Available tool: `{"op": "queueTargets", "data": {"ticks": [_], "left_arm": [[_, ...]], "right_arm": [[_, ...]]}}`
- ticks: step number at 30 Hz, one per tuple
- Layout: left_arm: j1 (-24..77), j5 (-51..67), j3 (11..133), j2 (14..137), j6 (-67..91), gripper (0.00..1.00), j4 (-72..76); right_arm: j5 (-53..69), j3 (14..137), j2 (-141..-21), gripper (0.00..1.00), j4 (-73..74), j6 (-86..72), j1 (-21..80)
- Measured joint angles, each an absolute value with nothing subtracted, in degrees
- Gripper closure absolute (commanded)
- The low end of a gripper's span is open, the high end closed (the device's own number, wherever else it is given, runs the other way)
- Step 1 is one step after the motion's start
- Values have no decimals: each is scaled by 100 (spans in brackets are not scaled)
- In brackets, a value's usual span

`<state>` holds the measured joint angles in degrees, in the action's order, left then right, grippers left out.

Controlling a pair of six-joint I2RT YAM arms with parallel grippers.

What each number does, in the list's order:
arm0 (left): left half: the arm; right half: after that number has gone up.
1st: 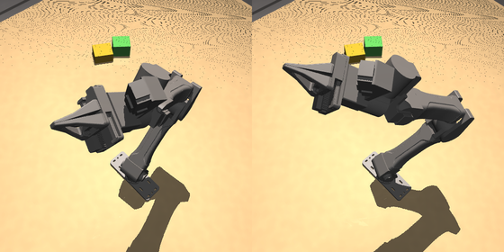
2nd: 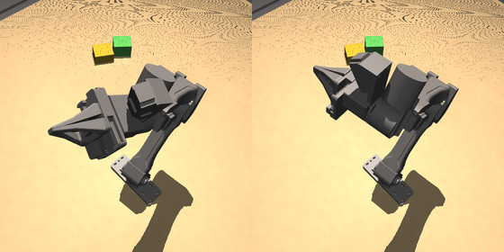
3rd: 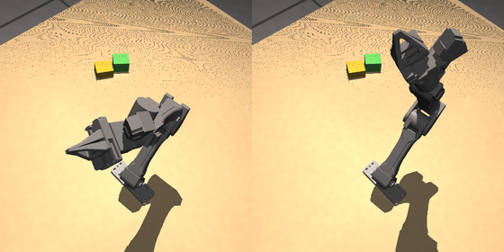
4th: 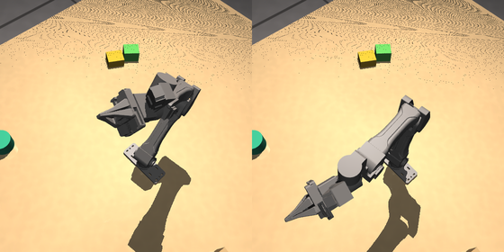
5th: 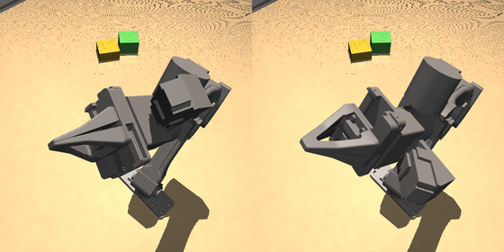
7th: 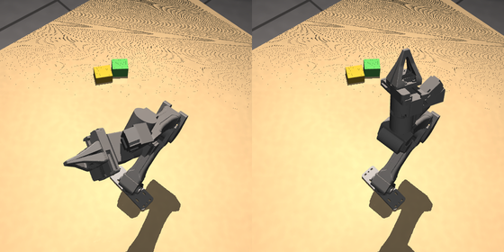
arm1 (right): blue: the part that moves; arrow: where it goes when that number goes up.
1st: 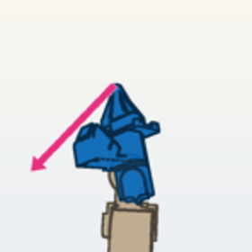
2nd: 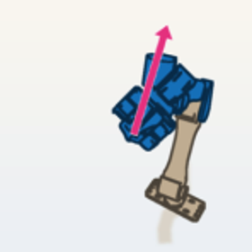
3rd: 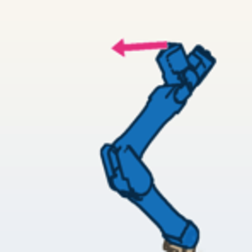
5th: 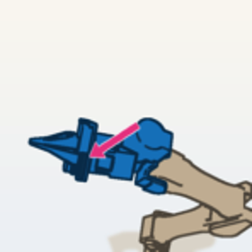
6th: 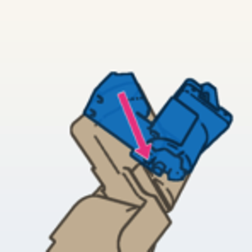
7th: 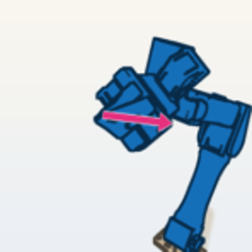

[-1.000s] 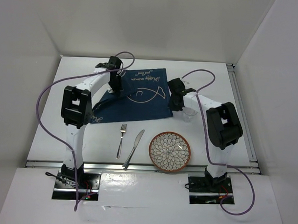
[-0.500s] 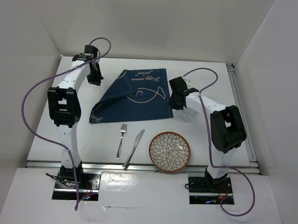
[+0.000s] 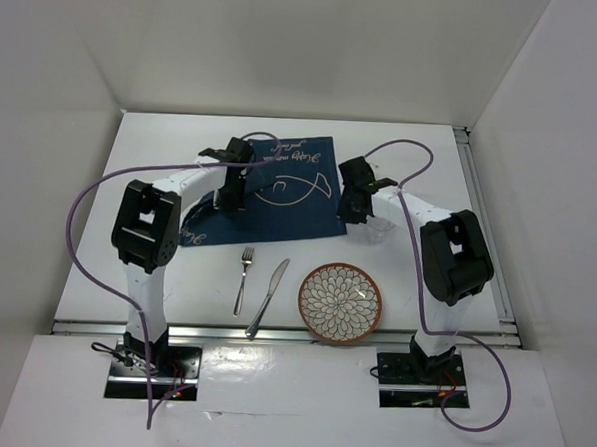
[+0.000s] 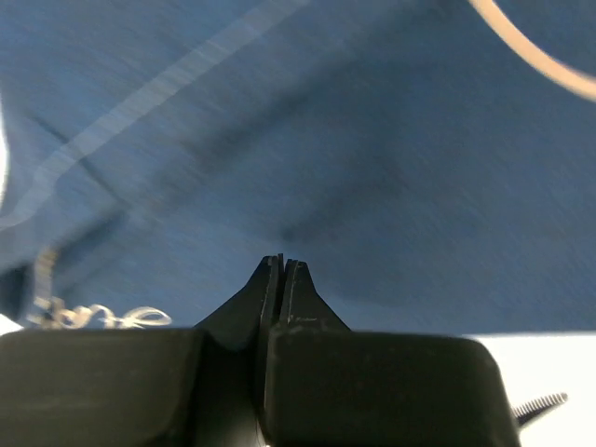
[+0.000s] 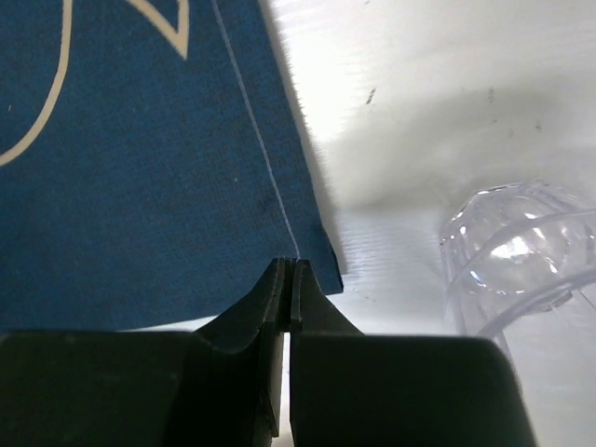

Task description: Set the dinner table for one person

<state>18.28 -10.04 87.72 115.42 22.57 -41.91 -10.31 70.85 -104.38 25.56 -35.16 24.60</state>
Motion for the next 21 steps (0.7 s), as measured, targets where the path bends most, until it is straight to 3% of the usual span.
{"op": "queueTargets", "data": {"ticks": [1, 2, 5, 7, 15, 17, 19, 20, 21], "left_arm": [[1806, -1087, 8812, 11587, 2259, 100, -4187], [1767, -1188, 8875, 11629, 2261, 100, -4195], [1715, -1470, 9223, 11808, 2259, 100, -4198], [1719, -1568, 9430, 11935, 2255, 100, -4185], [1721, -1865, 9605, 12285, 2250, 100, -4222], [1719, -1911, 9605, 12359, 2250, 100, -4246], [1704, -1951, 9605, 12387, 2248, 100, -4278], [1695, -1975, 9605, 12387, 2248, 100, -4287], [1680, -1990, 9605, 12387, 2248, 100, -4287]], "right_arm": [[-972, 7083, -10440, 76, 2554, -3472, 2460], [-917, 7087, -10453, 59, 2552, -3461, 2460], [-764, 7249, -10641, 32, 2556, -3310, 2462], [-709, 7387, -10822, 27, 2558, -3293, 2462], [-733, 7590, -11214, 30, 2589, -3203, 2510], [-725, 7623, -11271, 42, 2593, -3173, 2517], [-720, 7636, -11297, 62, 2578, -3135, 2519], [-707, 7636, -11308, 86, 2569, -3114, 2519], [-683, 7634, -11319, 99, 2547, -3087, 2519]]}}
